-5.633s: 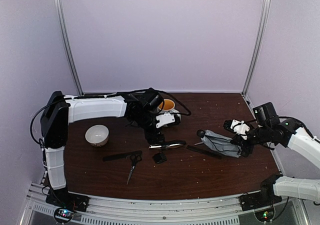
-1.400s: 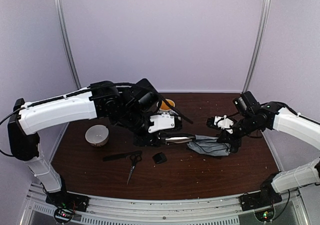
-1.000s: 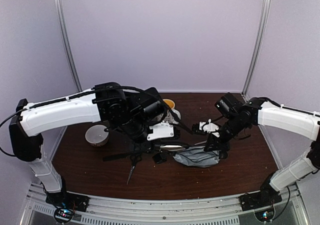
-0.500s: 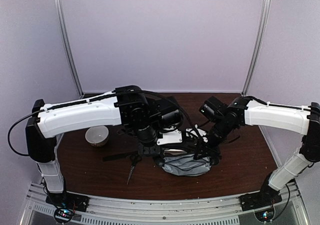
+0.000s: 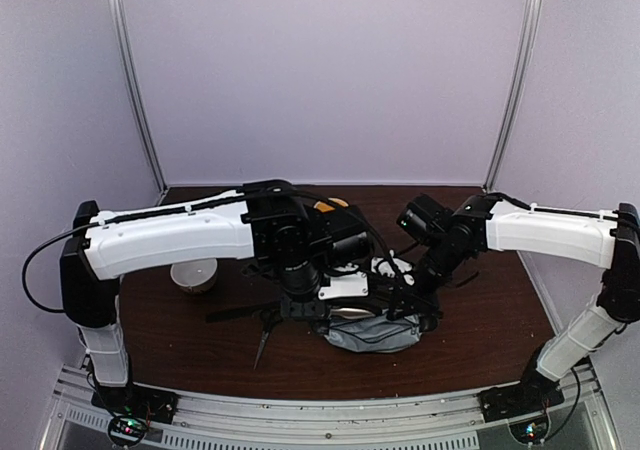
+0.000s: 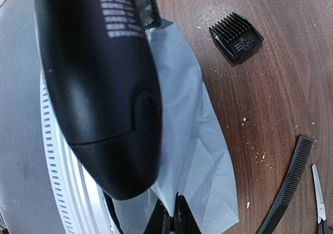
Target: Sort the hair-cutting tools
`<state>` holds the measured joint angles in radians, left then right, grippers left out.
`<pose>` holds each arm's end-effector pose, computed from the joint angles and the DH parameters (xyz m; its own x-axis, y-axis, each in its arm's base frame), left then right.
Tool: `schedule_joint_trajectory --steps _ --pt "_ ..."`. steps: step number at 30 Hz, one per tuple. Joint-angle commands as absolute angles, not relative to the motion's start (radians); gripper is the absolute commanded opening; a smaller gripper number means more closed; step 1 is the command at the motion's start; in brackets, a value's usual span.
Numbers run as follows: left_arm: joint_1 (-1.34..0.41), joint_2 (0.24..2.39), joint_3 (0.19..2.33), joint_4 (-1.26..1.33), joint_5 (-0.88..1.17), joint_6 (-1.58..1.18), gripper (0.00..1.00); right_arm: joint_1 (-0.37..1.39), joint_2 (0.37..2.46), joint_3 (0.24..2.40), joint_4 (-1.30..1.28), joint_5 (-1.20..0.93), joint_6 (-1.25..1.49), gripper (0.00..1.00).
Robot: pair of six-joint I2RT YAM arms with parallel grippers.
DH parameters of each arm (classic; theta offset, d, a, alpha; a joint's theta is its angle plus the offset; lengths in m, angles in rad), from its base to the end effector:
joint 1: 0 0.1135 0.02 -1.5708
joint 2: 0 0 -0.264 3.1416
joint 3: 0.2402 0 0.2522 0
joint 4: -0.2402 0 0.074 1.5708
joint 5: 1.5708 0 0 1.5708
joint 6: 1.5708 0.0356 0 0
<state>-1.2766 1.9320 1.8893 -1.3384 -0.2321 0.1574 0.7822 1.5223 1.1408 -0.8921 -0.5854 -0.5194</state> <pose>0.1183 -0.3623 0.3033 -0.1372 0.9790 -0.1508 0.9521 0.1724 0.2527 0.1899 0.2164 0.2425 -0.2403 -0.8219 -0.5165 -0.9463 0.0798 0.3133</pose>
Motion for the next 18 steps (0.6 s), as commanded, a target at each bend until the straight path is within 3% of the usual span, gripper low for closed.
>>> schedule_joint_trajectory --steps 1,18 --pt "-1.295 1.921 1.883 -1.356 -0.261 0.152 0.0 0.782 1.542 1.142 -0.871 -0.586 -0.496 0.0" --pt "-1.337 1.997 1.919 -1.324 -0.364 0.127 0.0 0.773 1.541 1.122 -0.854 -0.594 -0.47 0.0"
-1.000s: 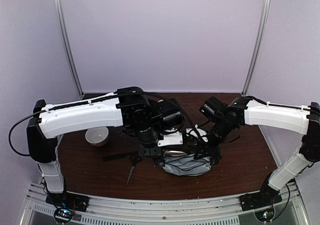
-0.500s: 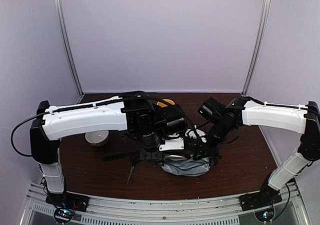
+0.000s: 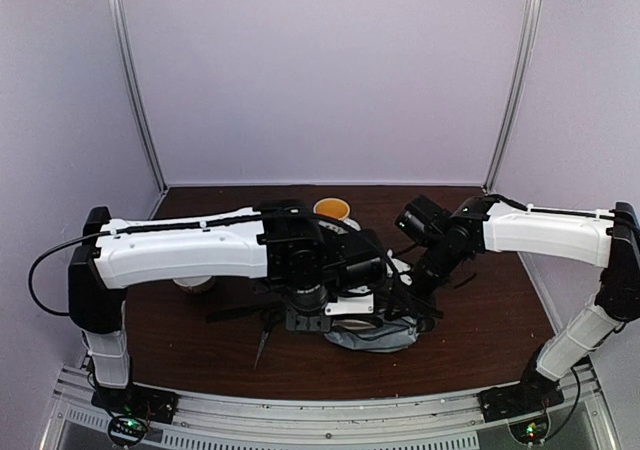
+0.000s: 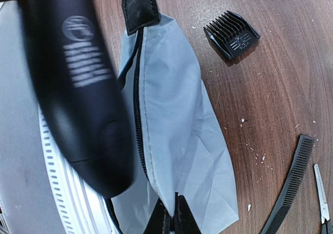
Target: Sort the hair-cutting tools
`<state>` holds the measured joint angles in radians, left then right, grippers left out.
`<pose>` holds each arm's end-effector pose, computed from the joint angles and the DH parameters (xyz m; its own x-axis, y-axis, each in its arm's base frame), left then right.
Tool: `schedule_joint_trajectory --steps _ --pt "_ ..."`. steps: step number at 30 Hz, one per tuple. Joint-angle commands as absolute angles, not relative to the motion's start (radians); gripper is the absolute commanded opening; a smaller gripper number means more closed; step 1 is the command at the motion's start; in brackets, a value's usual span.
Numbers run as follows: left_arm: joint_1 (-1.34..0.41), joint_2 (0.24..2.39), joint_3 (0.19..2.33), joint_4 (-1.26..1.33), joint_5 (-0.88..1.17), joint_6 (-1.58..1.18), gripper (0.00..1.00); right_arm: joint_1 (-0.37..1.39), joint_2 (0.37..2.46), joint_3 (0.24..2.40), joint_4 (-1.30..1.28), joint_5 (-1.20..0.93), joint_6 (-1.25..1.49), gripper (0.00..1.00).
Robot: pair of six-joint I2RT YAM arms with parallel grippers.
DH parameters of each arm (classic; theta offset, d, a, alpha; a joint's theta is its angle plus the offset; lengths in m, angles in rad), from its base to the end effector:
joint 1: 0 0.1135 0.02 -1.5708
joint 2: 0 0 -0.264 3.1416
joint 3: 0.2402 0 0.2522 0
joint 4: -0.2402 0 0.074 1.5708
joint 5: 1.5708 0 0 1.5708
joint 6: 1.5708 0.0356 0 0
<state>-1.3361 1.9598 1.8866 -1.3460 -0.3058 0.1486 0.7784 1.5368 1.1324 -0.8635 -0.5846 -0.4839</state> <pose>0.1000 -0.3721 0.2930 -0.0916 0.9902 -0.1053 0.9408 0.1207 0.3167 0.1932 0.2181 0.2372 -0.2747 -0.8157 -0.5091 -0.9382 0.1115 0.3275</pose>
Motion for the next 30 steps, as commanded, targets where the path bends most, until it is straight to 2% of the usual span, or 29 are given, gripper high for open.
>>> schedule_joint_trajectory --steps 1,7,20,30 --pt "-1.338 2.011 1.931 -1.324 -0.363 0.129 0.0 0.774 1.54 1.125 -0.856 -0.598 -0.469 0.0" --pt "-1.34 2.101 2.026 -1.312 -0.363 0.131 0.0 0.774 1.546 1.126 -0.857 -0.617 -0.466 0.0" --pt "-1.37 2.171 2.081 -1.207 -0.346 0.165 0.0 0.774 1.56 1.12 -0.856 -0.651 -0.469 0.0" --pt "-1.377 2.153 2.002 -1.059 -0.273 0.194 0.0 0.773 1.573 1.117 -0.863 -0.687 -0.473 0.0"
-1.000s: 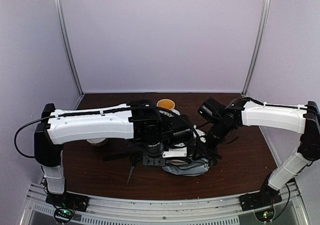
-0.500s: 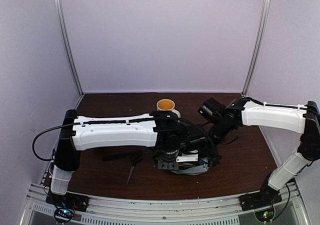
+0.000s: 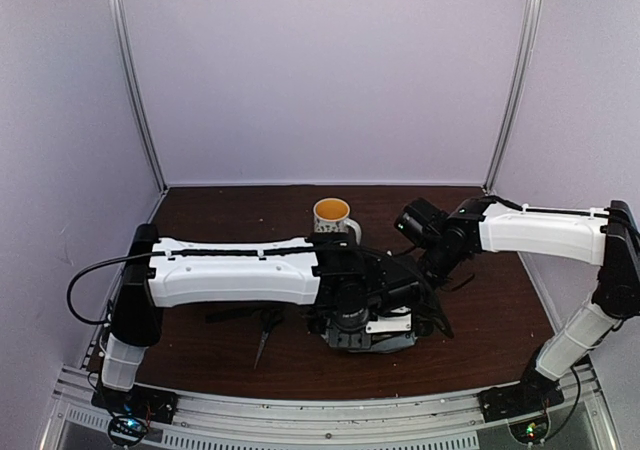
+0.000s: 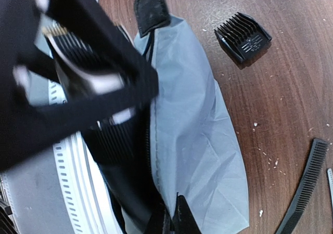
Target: Sort the hair-cutting tools
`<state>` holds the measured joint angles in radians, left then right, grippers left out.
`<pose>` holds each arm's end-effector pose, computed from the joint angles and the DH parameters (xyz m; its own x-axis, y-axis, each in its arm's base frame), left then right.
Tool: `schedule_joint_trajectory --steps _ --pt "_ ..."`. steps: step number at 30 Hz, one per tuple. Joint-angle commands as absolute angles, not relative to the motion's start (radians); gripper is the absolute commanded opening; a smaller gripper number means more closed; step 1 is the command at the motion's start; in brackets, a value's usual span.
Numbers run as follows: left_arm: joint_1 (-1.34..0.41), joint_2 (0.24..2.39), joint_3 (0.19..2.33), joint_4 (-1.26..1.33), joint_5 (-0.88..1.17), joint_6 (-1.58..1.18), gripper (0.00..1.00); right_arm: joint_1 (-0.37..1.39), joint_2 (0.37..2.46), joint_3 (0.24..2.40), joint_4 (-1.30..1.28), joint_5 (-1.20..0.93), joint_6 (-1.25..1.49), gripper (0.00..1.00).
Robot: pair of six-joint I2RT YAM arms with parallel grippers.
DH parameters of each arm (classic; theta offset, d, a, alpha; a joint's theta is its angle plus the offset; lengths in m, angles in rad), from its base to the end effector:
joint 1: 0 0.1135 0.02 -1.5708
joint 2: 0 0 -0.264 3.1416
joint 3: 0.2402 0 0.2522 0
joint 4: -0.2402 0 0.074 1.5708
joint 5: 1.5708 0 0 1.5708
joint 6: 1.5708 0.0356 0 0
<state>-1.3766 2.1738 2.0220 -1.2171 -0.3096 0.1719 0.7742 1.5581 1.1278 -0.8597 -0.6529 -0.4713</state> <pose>0.0960 -0.4322 0.2475 -0.0284 0.9888 -0.1465 0.9415 0.0757 0.3284 0.1941 0.2201 0.2316 -0.3053 -0.8029 -0.5119 -0.9140 0.0961 0.3942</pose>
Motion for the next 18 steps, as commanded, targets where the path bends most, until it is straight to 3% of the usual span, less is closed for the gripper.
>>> schedule_joint_trajectory --steps 1,14,18 --pt "-1.377 2.153 1.995 -1.044 -0.273 0.199 0.0 0.772 1.574 1.117 -0.864 -0.689 -0.473 0.0" --pt "-1.374 2.147 1.901 -0.896 -0.3 0.242 0.0 0.772 1.584 1.112 -0.898 -0.732 -0.514 0.0" --pt "-1.371 2.13 1.881 -0.864 -0.308 0.242 0.08 0.766 1.585 1.11 -0.897 -0.728 -0.517 0.0"
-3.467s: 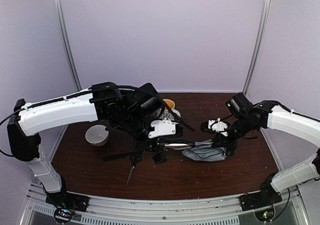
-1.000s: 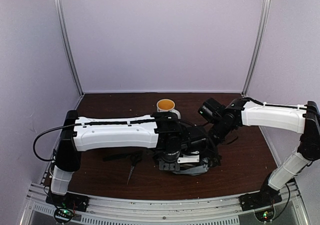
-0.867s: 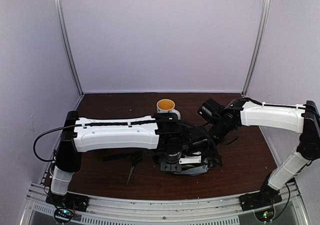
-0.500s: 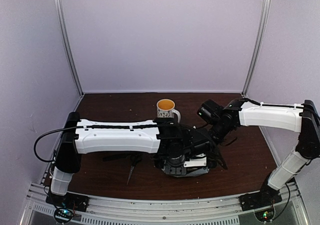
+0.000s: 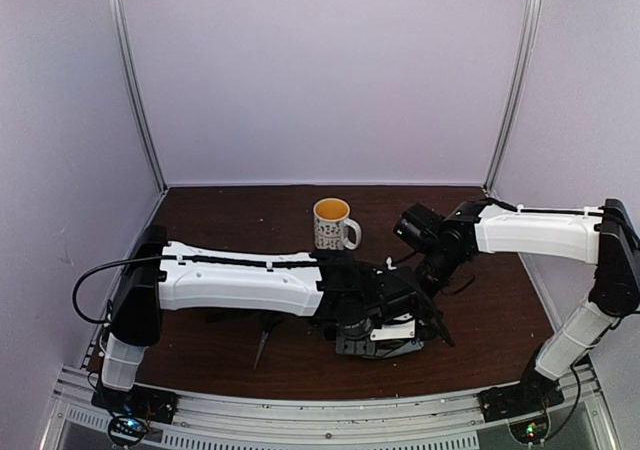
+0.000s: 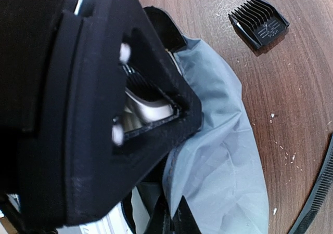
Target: Sort the hair-cutting tools
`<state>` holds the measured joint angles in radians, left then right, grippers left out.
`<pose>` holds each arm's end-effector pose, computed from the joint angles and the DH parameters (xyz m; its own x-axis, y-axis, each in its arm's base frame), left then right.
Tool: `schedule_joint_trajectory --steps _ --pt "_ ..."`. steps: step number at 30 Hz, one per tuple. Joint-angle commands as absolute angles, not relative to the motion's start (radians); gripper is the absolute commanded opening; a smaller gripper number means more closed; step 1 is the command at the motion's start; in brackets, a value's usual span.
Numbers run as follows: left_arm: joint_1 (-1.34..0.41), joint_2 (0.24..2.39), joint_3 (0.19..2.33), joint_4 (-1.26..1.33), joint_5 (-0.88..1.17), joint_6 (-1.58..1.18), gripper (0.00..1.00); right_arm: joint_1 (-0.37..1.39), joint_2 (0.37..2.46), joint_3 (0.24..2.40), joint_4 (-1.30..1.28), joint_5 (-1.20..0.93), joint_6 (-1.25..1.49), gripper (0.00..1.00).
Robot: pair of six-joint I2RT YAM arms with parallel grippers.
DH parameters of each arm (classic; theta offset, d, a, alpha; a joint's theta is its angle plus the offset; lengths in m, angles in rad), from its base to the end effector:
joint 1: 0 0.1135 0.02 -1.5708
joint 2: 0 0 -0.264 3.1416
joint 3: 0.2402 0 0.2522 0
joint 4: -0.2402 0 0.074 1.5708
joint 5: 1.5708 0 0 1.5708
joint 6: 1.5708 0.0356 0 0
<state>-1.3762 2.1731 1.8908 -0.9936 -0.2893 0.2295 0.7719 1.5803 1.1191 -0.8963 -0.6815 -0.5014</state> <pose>0.0976 -0.4425 0.2170 0.0301 0.9748 -0.2209 0.9422 0.0461 0.3319 0.1922 0.2184 0.2229 -0.3079 -0.8206 -0.4816 -0.8954 0.0788 0.4381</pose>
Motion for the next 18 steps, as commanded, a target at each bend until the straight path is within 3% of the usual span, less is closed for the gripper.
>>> schedule_joint_trajectory --steps 1,4,9,18 --pt "-1.369 2.128 1.875 -0.862 -0.312 0.239 0.1 0.762 1.585 1.108 -0.899 -0.731 -0.518 0.0" --pt "-1.355 2.107 1.836 -0.841 -0.328 0.218 0.18 0.751 1.581 1.106 -0.9 -0.735 -0.523 0.0" --pt "-1.323 2.018 1.702 -0.744 -0.326 0.201 0.44 0.726 1.584 1.108 -0.932 -0.767 -0.568 0.0" --pt "-1.315 1.745 1.436 -0.598 -0.219 0.186 0.59 0.689 1.62 1.111 -0.965 -0.774 -0.612 0.0"
